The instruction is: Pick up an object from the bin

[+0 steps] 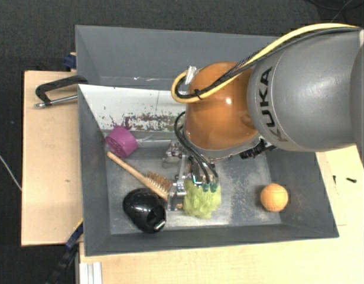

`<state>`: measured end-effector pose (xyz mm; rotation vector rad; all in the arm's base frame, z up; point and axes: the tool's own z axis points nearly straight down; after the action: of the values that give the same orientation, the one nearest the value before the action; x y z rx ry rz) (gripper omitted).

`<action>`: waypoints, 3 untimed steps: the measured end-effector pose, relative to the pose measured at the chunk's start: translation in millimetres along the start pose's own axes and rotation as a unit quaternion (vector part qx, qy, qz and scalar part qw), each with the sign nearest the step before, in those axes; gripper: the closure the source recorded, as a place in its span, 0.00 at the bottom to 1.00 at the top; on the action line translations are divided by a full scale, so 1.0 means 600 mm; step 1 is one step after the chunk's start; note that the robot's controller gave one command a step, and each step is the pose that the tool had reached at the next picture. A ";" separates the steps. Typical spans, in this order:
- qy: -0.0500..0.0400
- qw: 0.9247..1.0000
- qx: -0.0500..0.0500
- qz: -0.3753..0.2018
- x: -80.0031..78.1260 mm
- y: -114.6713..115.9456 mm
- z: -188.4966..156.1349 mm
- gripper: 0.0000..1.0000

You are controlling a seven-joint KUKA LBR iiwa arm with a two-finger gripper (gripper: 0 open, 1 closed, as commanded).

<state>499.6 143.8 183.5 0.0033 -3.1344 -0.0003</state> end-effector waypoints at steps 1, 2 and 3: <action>-0.003 1.000 0.000 0.001 -0.002 -0.002 -0.006 0.00; -0.004 0.997 -0.001 0.076 0.000 0.023 0.076 0.00; 0.006 0.993 0.000 0.120 -0.030 0.011 0.150 0.00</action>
Offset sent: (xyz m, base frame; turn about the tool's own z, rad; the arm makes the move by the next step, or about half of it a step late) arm -0.0056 0.0325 -0.1135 0.3512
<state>516.7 150.2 93.3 -0.3701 -3.0999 0.0012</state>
